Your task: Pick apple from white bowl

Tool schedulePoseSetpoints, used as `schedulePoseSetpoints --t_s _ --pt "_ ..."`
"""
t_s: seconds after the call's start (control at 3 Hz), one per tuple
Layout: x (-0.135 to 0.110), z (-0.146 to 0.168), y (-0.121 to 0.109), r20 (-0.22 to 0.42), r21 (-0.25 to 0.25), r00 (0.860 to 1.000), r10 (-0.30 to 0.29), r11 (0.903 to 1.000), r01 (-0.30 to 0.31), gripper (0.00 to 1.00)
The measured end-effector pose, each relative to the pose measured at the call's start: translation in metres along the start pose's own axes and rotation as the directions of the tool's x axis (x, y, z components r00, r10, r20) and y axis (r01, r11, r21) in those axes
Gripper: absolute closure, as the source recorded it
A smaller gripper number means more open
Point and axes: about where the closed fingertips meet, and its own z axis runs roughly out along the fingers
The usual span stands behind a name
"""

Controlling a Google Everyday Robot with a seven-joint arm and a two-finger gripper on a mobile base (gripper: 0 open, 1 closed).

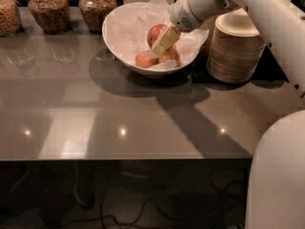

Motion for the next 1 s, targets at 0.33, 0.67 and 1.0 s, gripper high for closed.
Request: schedulePoseSetpoints --t_s 0.33,0.67,1.0 --pt "0.0045 0.0118 0.0057 -0.016 -0.032 1.0 0.004 0.9995 -0.004 0.01" --pt "0.0056 0.0141 0.007 -0.02 -0.039 1.0 0.004 0.9992 -0.005 0.12" --pt "0.0088 0.0085 0.0106 -0.028 -0.04 1.0 0.004 0.9992 -0.005 0.35"
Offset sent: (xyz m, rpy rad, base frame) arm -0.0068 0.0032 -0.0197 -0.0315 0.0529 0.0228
